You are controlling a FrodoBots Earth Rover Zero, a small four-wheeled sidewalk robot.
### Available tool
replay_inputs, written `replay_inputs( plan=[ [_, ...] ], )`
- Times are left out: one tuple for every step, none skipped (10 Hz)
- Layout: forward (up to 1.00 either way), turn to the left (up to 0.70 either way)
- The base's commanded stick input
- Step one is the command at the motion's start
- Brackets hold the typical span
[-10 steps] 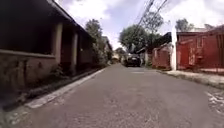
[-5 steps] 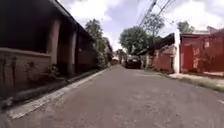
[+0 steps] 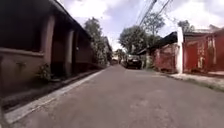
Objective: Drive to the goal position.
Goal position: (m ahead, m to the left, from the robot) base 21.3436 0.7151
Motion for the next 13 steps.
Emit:
replay_inputs(
  plan=[
    [0.70,0.00],
    [0.70,0.00],
    [0.70,0.00],
    [0.70,0.00],
    [0.70,0.00],
    [0.70,0.00],
    [0.70,0.00],
    [0.70,0.00],
    [0.70,0.00],
    [0.70,0.00],
    [0.70,0.00],
    [0.70,0.00],
    [0.70,0.00]
  ],
)
